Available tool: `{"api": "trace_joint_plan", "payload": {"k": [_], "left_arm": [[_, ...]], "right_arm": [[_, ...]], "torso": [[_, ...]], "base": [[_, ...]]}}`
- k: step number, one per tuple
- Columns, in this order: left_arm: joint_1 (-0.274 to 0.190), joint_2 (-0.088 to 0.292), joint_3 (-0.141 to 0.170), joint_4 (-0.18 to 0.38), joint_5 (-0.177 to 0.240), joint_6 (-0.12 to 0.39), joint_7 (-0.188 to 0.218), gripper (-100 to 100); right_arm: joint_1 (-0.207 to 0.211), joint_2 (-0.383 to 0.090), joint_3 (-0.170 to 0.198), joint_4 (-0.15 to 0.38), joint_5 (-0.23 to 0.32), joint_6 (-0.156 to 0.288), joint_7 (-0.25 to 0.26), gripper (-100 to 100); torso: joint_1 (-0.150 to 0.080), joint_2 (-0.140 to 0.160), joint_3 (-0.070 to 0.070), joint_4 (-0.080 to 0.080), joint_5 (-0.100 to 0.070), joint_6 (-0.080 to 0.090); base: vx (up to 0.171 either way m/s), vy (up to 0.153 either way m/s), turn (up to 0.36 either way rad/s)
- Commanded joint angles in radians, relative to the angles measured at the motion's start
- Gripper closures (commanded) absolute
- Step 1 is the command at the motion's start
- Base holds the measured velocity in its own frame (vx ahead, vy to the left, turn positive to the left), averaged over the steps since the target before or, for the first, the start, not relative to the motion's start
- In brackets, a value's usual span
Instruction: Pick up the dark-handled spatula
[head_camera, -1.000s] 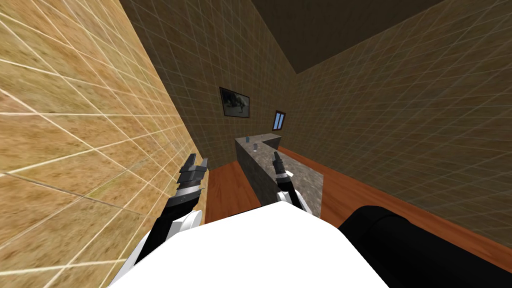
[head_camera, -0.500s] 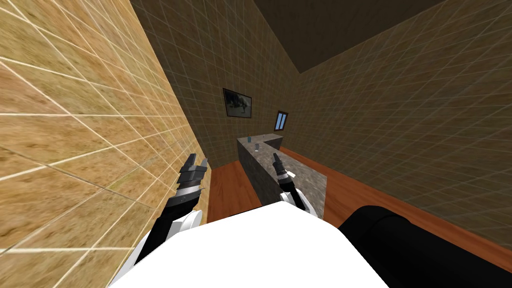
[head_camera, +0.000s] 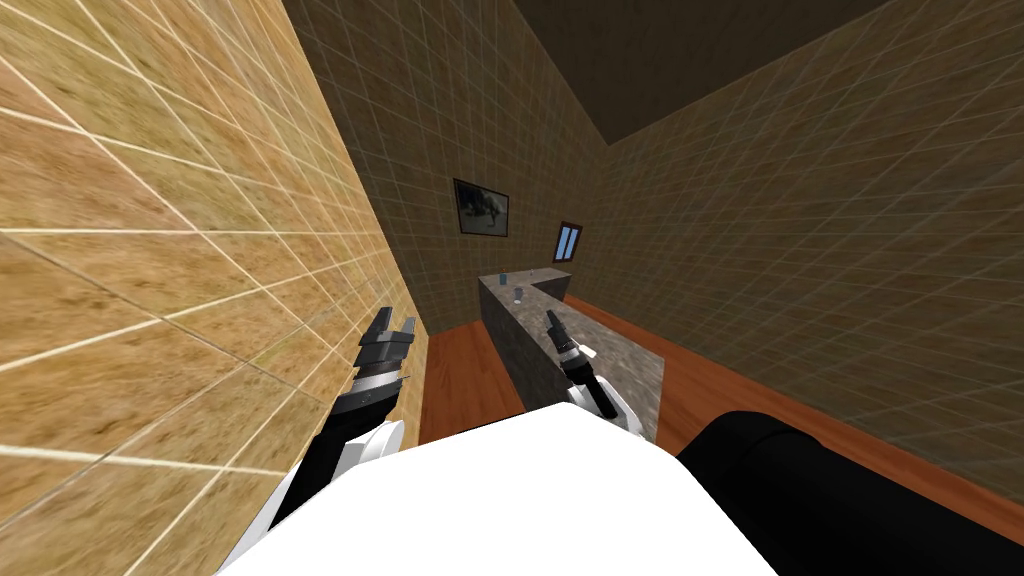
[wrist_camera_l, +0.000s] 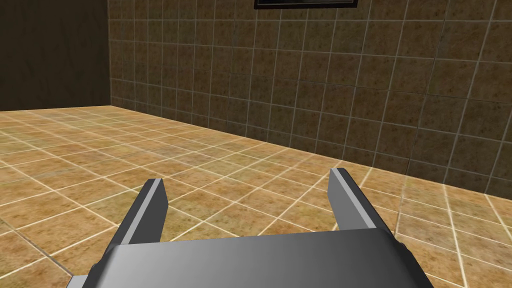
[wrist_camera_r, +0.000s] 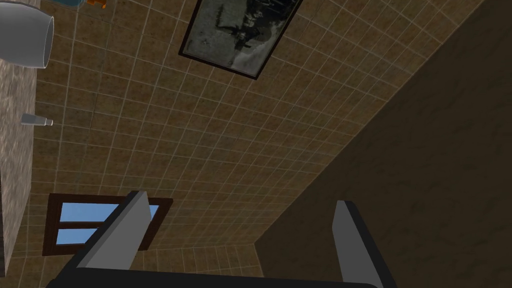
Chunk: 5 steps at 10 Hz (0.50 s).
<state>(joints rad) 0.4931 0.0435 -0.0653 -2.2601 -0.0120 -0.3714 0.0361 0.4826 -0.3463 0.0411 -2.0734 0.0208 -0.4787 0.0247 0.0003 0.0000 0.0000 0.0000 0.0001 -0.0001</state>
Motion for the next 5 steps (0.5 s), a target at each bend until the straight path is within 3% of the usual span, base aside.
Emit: {"api": "trace_joint_plan", "payload": {"k": [1, 5], "left_arm": [[0.0, 0.0, 0.0, 0.0, 0.0, 0.0, 0.0, 0], [0.0, 0.0, 0.0, 0.0, 0.0, 0.0, 0.0, 0]], "right_arm": [[-0.003, -0.032, -0.003, 0.017, -0.004, -0.011, -0.012, -100], [-0.007, -0.134, -0.009, 0.08, -0.015, -0.048, -0.05, -100]], "torso": [[0.0, 0.0, 0.0, 0.0, 0.0, 0.0], [0.0, 0.0, 0.0, 0.0, 0.0, 0.0]], "base": [[-0.001, 0.007, 0.048], [0.002, 0.01, 0.079]]}}
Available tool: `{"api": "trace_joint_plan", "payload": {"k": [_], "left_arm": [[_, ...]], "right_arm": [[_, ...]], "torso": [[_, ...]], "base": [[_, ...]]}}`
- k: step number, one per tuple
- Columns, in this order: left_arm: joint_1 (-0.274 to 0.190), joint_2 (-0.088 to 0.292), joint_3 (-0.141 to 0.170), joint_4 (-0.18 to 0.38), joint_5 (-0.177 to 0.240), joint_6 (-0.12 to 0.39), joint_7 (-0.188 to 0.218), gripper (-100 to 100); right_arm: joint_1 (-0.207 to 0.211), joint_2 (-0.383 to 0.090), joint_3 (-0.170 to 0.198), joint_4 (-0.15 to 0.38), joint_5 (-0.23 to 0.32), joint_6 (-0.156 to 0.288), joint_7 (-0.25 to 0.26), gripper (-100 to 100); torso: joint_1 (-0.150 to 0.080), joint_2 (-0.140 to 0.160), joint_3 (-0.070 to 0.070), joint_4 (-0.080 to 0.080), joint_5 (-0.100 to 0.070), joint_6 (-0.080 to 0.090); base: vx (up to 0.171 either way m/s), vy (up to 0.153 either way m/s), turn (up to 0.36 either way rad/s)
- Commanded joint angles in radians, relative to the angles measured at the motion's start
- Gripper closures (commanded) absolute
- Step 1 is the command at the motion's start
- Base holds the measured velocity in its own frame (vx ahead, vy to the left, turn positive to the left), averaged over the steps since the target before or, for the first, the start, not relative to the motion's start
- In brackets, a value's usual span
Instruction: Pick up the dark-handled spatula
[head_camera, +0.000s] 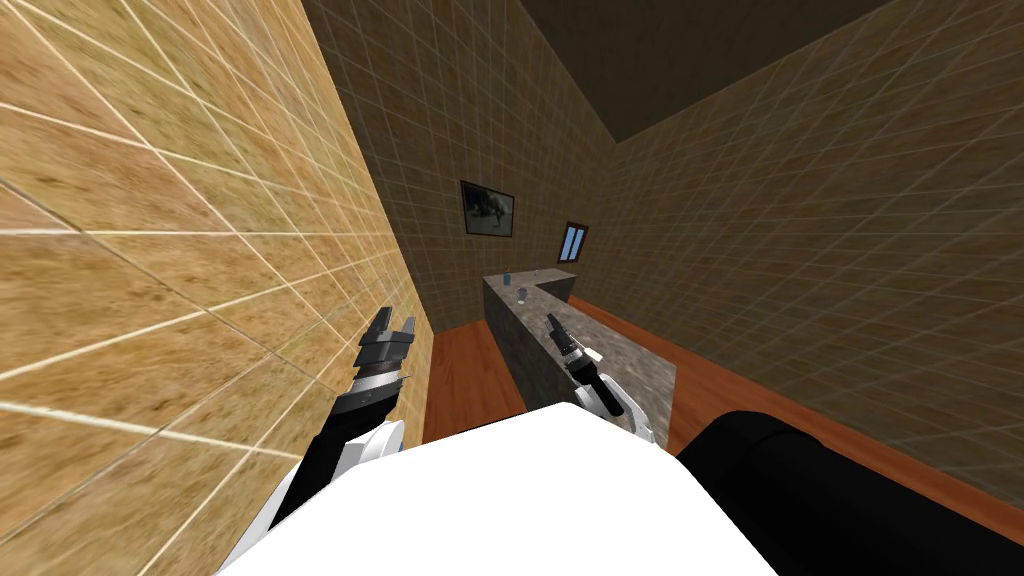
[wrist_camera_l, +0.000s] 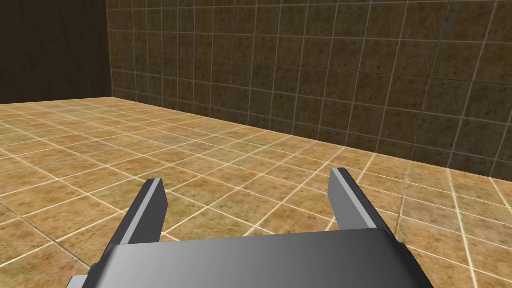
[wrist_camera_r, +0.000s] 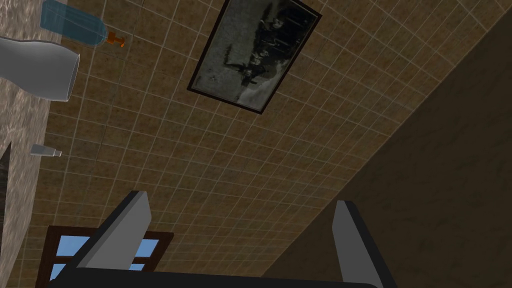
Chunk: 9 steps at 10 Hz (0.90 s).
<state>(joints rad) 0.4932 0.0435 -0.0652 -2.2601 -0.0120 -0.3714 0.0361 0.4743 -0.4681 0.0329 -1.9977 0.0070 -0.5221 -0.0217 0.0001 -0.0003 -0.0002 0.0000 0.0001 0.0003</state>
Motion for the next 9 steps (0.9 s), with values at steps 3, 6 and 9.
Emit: {"api": "trace_joint_plan", "payload": {"k": [3, 6, 9], "left_arm": [[0.0, 0.0, 0.0, 0.0, 0.0, 0.0, 0.0, 0], [0.0, 0.0, 0.0, 0.0, 0.0, 0.0, 0.0, 0], [0.0, 0.0, 0.0, 0.0, 0.0, 0.0, 0.0, 0]], "right_arm": [[0.003, -0.105, -0.001, 0.075, -0.009, -0.041, -0.038, -100], [0.006, -0.172, 0.002, 0.112, -0.011, -0.059, -0.054, -100], [0.016, -0.261, 0.012, 0.191, -0.012, -0.093, -0.081, -100]], "torso": [[0.0, 0.0, 0.0, 0.0, 0.0, 0.0], [0.0, -0.001, 0.0, 0.0, 0.0, 0.0], [0.0, -0.001, 0.0, 0.0, 0.0, 0.0]], "base": [[0.008, 0.011, 0.084], [0.009, 0.01, 0.074], [0.014, 0.012, 0.094]]}}
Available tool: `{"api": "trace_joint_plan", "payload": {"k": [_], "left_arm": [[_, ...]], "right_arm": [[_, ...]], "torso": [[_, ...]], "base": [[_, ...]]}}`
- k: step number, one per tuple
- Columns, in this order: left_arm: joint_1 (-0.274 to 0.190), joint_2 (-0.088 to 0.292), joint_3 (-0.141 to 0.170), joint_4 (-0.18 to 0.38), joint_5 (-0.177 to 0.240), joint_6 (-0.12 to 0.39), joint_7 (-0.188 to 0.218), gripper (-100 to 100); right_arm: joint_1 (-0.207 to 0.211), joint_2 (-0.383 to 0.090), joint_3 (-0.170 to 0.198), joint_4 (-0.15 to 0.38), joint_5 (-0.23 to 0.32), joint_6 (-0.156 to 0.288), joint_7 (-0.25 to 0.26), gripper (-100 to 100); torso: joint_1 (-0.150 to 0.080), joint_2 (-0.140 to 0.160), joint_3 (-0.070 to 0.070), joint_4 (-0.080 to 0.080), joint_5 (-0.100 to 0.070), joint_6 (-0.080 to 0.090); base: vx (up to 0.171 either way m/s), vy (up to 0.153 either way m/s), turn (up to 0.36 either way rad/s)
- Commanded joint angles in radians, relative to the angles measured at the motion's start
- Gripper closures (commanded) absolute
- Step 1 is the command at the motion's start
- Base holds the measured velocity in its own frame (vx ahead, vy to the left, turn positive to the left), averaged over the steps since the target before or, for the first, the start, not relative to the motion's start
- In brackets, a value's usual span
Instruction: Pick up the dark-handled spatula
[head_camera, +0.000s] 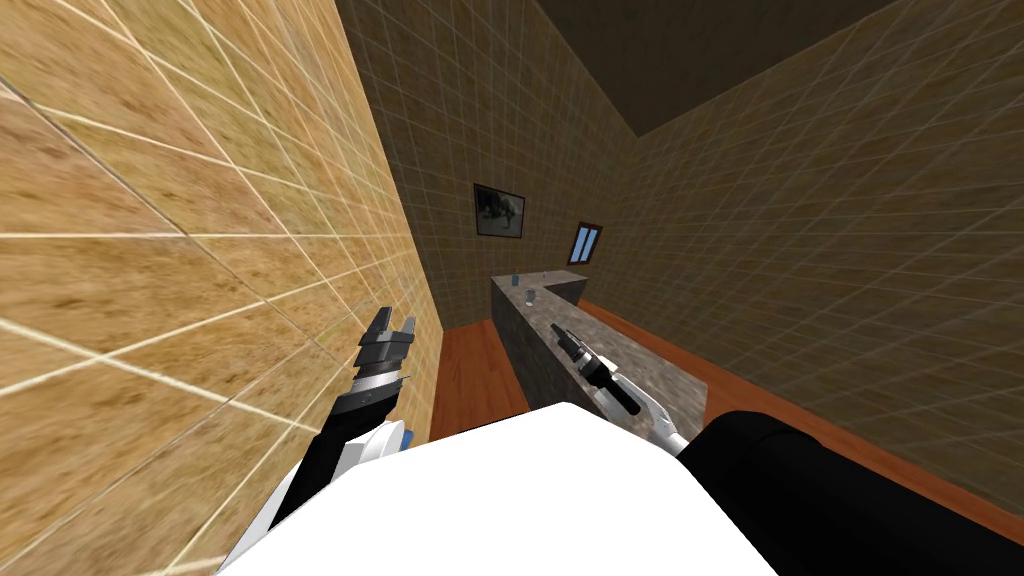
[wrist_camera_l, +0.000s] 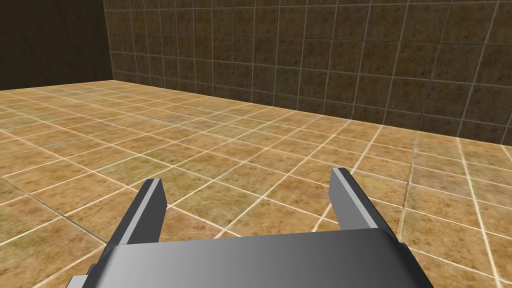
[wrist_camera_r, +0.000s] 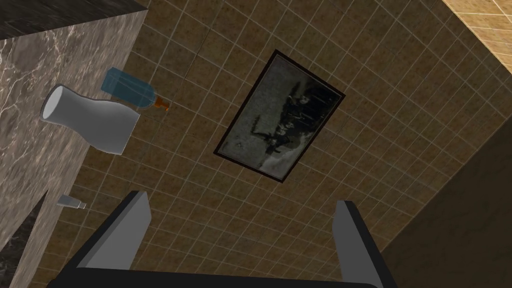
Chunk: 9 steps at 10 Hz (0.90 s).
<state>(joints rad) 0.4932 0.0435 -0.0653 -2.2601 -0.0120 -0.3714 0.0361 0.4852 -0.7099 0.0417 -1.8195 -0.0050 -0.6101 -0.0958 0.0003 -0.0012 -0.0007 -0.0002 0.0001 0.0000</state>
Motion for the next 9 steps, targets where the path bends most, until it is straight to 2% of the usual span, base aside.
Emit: {"api": "trace_joint_plan", "payload": {"k": [1, 2, 3, 4, 5, 6, 7, 8, 9], "left_arm": [[0.0, 0.0, 0.0, 0.0, 0.0, 0.0, 0.0, 0], [0.0, 0.0, 0.0, 0.0, 0.0, 0.0, 0.0, 0], [0.0, 0.0, 0.0, 0.0, 0.0, 0.0, 0.0, 0], [0.0, 0.0, 0.0, 0.0, 0.0, 0.0, 0.0, 0], [0.0, 0.0, 0.0, 0.0, 0.0, 0.0, 0.0, 0], [0.0, 0.0, 0.0, 0.0, 0.0, 0.0, 0.0, 0], [0.0, 0.0, 0.0, 0.0, 0.0, 0.0, 0.0, 0], [0.0, 0.0, 0.0, 0.0, 0.0, 0.0, 0.0, 0], [0.0, 0.0, 0.0, 0.0, 0.0, 0.0, 0.0, 0]], "right_arm": [[0.005, -0.036, 0.003, 0.013, 0.0, -0.005, -0.007, -100], [0.012, -0.074, 0.01, 0.053, 0.002, -0.021, -0.018, -100], [0.012, -0.089, 0.01, 0.053, 0.002, -0.021, -0.018, -100], [0.02, -0.127, 0.019, 0.095, 0.004, -0.036, -0.028, -100], [0.02, -0.142, 0.019, 0.095, 0.004, -0.036, -0.028, -100], [0.03, -0.182, 0.029, 0.138, 0.008, -0.05, -0.035, -100], [0.03, -0.195, 0.029, 0.138, 0.008, -0.05, -0.035, -100], [0.041, -0.233, 0.04, 0.181, 0.012, -0.063, -0.04, -100], [0.041, -0.247, 0.04, 0.181, 0.012, -0.063, -0.04, -100]], "torso": [[0.0, 0.0, 0.0, 0.0, 0.0, 0.0], [0.0, 0.0, 0.0, 0.0, 0.0, 0.0], [0.0, 0.0, 0.0, 0.0, 0.0, 0.0], [0.0, 0.0, 0.0, 0.0, 0.0, 0.0], [0.0, 0.0, 0.0, 0.0, 0.0, 0.0], [0.0, 0.0, 0.0, 0.0, 0.0, 0.0], [0.0, -0.001, 0.0, 0.0, 0.0, 0.0], [0.0, 0.0, 0.0, 0.0, 0.0, 0.0], [0.0, -0.001, 0.0, 0.0, 0.0, 0.0]], "base": [[0.017, 0.01, 0.061], [0.021, 0.015, 0.115], [0.018, 0.008, 0.051], [0.025, 0.012, 0.13], [0.021, 0.005, 0.051], [0.024, 0.011, 0.092], [0.023, 0.005, 0.056], [0.029, 0.005, 0.116], [0.024, 0.001, 0.054]]}}
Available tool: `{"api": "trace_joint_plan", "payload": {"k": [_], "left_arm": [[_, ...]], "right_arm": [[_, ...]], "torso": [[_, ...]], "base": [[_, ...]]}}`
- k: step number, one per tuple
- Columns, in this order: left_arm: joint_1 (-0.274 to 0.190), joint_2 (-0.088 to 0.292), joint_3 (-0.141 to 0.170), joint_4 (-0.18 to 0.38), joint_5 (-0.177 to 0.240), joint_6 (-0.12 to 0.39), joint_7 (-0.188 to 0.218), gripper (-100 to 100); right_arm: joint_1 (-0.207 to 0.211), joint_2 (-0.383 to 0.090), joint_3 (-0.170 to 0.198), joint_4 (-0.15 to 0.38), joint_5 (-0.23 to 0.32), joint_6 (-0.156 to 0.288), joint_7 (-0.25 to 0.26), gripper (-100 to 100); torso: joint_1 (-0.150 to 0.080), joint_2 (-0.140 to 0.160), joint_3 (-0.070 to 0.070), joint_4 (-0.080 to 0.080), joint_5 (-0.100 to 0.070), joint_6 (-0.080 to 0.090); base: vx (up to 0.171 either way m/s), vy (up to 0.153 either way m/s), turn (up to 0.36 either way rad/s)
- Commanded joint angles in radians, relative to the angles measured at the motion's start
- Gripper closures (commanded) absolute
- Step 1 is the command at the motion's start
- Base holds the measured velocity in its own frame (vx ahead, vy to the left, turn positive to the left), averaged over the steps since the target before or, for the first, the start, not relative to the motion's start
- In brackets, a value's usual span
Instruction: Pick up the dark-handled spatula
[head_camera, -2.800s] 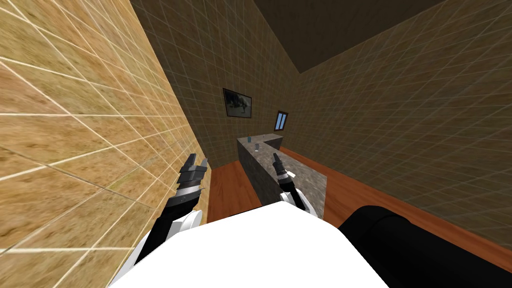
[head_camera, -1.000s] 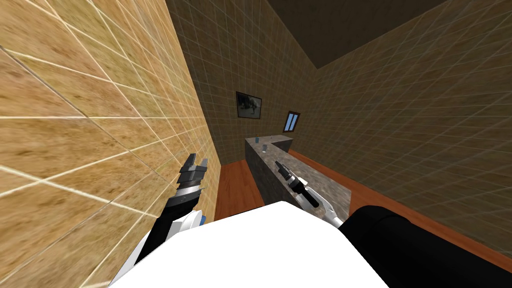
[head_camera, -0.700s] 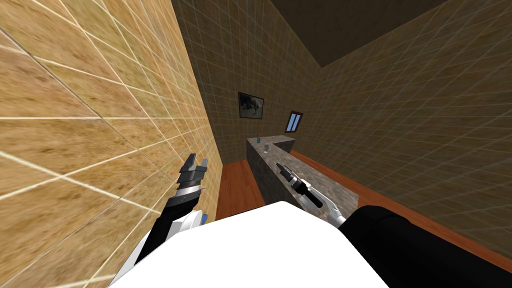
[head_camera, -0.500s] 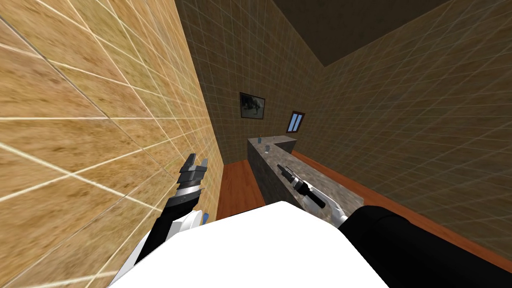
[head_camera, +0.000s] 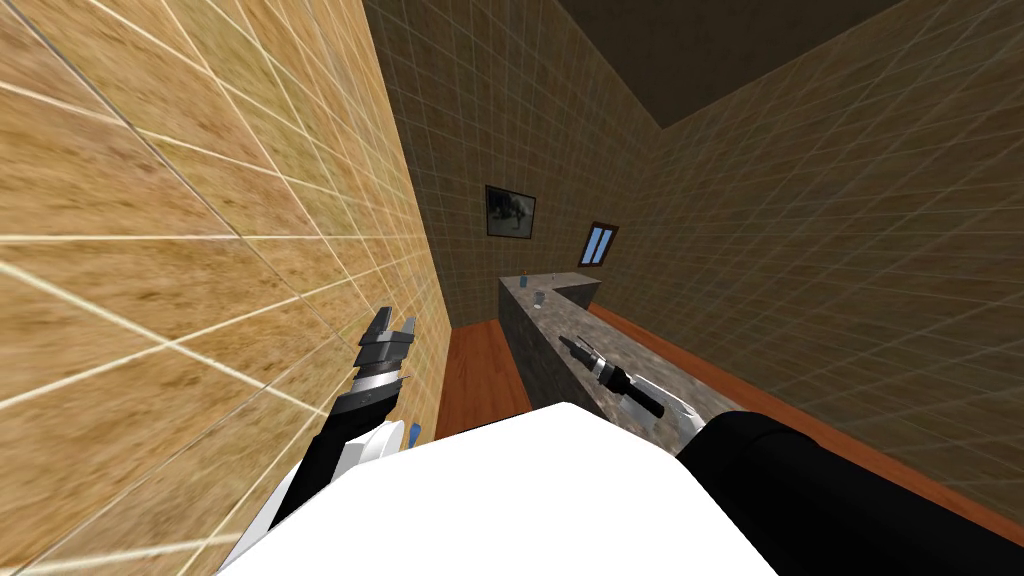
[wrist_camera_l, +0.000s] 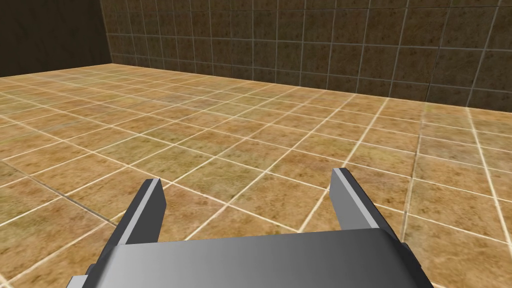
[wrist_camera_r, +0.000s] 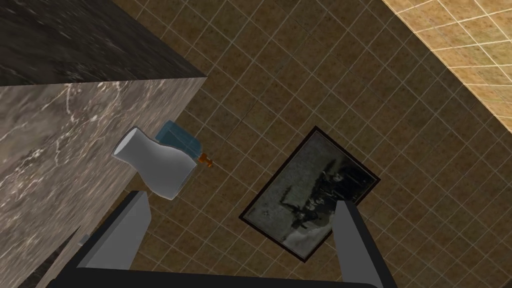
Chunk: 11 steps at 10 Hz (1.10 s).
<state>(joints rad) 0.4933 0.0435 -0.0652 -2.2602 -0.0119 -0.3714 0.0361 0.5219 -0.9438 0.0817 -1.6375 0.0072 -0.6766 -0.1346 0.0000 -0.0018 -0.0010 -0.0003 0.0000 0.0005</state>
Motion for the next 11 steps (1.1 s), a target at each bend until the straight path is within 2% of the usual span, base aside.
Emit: {"api": "trace_joint_plan", "payload": {"k": [1, 2, 3, 4, 5, 6, 7, 8, 9, 10, 11], "left_arm": [[0.0, 0.0, 0.0, 0.0, 0.0, 0.0, 0.0, 0], [0.0, 0.0, 0.0, 0.0, 0.0, 0.0, 0.0, 0], [0.0, 0.0, 0.0, 0.0, 0.0, 0.0, 0.0, 0], [0.0, 0.0, 0.0, 0.0, 0.0, 0.0, 0.0, 0], [0.0, 0.0, 0.0, 0.0, 0.0, 0.0, 0.0, 0], [0.0, 0.0, 0.0, 0.0, 0.0, 0.0, 0.0, 0], [0.0, 0.0, 0.0, 0.0, 0.0, 0.0, 0.0, 0], [0.0, 0.0, 0.0, 0.0, 0.0, 0.0, 0.0, 0], [0.0, 0.0, 0.0, 0.0, 0.0, 0.0, 0.0, 0], [0.0, 0.0, 0.0, 0.0, 0.0, 0.0, 0.0, 0], [0.0, 0.0, 0.0, 0.0, 0.0, 0.0, 0.0, 0]], "right_arm": [[0.015, -0.05, 0.012, 0.042, 0.006, -0.008, -0.005, -100], [0.015, -0.066, 0.012, 0.042, 0.006, -0.008, -0.005, -100], [0.027, -0.103, 0.023, 0.085, 0.012, -0.018, -0.006, -100], [0.027, -0.118, 0.023, 0.085, 0.012, -0.018, -0.006, -100], [0.039, -0.154, 0.035, 0.129, 0.019, -0.027, -0.005, -100], [0.039, -0.17, 0.035, 0.129, 0.019, -0.027, -0.005, -100], [0.052, -0.203, 0.047, 0.171, 0.027, -0.035, -0.002, -100], [0.052, -0.221, 0.047, 0.171, 0.027, -0.035, -0.002, -100], [0.064, -0.259, 0.059, 0.205, 0.036, -0.041, 0.003, -100], [0.064, -0.271, 0.059, 0.213, 0.036, -0.041, 0.003, -100], [0.077, -0.309, 0.07, 0.254, 0.045, -0.047, 0.01, -100]], "torso": [[0.0, 0.0, 0.0, 0.0, 0.0, 0.0], [0.0, 0.0, 0.0, 0.0, 0.0, 0.0], [0.0, 0.0, 0.0, 0.0, 0.0, 0.0], [0.0, 0.0, 0.0, 0.0, 0.0, 0.0], [0.0, 0.0, 0.0, 0.0, 0.0, 0.0], [0.0, -0.001, 0.0, 0.0, 0.0, 0.0], [0.0, 0.0, 0.0, 0.0, 0.0, 0.0], [0.0, -0.001, 0.0, 0.0, 0.0, 0.0], [0.0, -0.001, 0.0, 0.0, 0.0, 0.0], [0.0, -0.001, 0.0, 0.0, 0.0, 0.0], [0.0, 0.0, 0.0, 0.0, 0.0, 0.0]], "base": [[0.033, 0.001, 0.103], [0.028, -0.003, 0.05], [0.029, -0.001, 0.103], [0.027, -0.002, 0.051], [0.034, -0.002, 0.085], [0.029, -0.003, 0.05], [0.041, -0.001, 0.077], [0.036, -0.004, 0.047], [0.034, -0.001, 0.088], [0.028, -0.001, 0.046], [0.035, -0.001, 0.075]]}}
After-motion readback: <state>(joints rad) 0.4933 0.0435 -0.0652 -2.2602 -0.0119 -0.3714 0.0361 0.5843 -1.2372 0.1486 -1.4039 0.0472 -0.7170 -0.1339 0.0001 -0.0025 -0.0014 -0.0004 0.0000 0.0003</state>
